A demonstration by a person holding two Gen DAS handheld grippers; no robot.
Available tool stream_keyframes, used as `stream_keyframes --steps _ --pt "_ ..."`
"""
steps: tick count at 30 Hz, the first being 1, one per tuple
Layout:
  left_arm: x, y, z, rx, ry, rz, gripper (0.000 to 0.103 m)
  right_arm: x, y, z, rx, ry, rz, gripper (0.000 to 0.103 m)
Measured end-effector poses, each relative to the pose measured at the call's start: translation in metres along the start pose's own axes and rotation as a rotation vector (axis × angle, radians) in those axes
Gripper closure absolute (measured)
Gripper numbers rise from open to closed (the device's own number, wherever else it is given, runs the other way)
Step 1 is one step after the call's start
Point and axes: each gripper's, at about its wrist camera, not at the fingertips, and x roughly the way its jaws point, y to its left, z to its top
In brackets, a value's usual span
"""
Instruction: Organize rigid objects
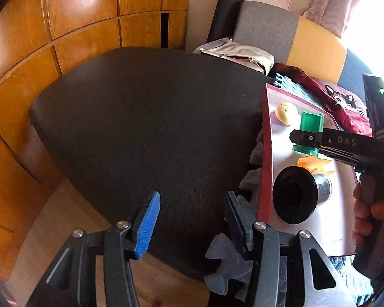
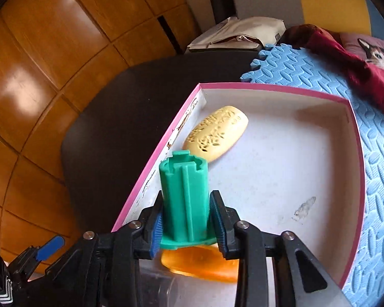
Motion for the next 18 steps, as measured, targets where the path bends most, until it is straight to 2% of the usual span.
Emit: stream_keyframes --steps 5,11,18 --pt "-0.001 -0.004 0.0 0.009 -0.006 -0.007 0.051 -0.009 -0.013 -0.006 0.049 -0.017 0.029 0.06" --pt "-0.009 -0.012 0.002 0.028 -0.027 -0.014 0.051 -0.043 -0.004 -0.005 0.028 -0.126 0.066 0.053" --pt "-0.02 -0.024 0.004 0.057 -0.054 -0.031 0.051 -0.079 -0.01 -0.035 0.012 -0.189 -0.041 0.053"
